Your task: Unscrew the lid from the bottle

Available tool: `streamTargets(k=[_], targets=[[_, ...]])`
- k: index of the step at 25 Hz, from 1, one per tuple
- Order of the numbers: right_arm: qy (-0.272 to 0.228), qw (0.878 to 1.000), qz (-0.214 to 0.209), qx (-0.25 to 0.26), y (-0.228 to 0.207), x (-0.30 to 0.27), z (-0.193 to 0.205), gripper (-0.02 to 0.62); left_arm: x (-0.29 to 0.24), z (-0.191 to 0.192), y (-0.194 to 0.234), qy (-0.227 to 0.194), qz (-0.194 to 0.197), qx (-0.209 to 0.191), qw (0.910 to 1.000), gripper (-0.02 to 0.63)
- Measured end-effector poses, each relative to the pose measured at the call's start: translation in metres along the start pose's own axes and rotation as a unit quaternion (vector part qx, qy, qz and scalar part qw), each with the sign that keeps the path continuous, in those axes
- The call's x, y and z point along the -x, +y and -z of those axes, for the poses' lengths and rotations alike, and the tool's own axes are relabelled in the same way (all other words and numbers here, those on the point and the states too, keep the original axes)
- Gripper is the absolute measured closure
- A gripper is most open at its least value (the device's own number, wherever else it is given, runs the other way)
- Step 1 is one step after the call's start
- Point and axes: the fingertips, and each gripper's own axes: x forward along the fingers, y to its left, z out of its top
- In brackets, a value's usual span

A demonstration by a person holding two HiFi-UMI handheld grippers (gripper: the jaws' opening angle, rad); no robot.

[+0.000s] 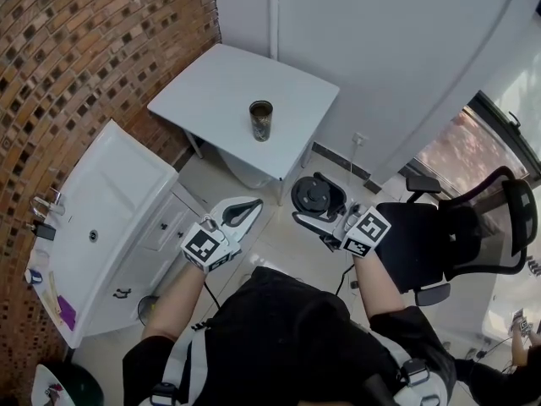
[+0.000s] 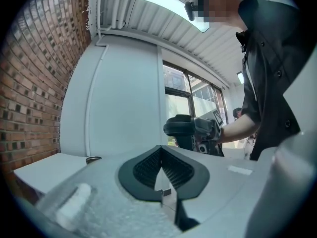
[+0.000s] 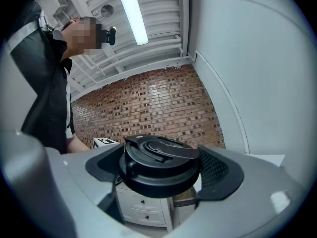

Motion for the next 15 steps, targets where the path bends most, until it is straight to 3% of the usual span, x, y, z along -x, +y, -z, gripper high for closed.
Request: streamTargets(k=[15], targets=[[0.013,1.000,-0.010,0.014,0.013,-0.003,0.003,0.135,0.008,0.006,0.003,0.002,-0.001,0.006,1.0000,0.603]])
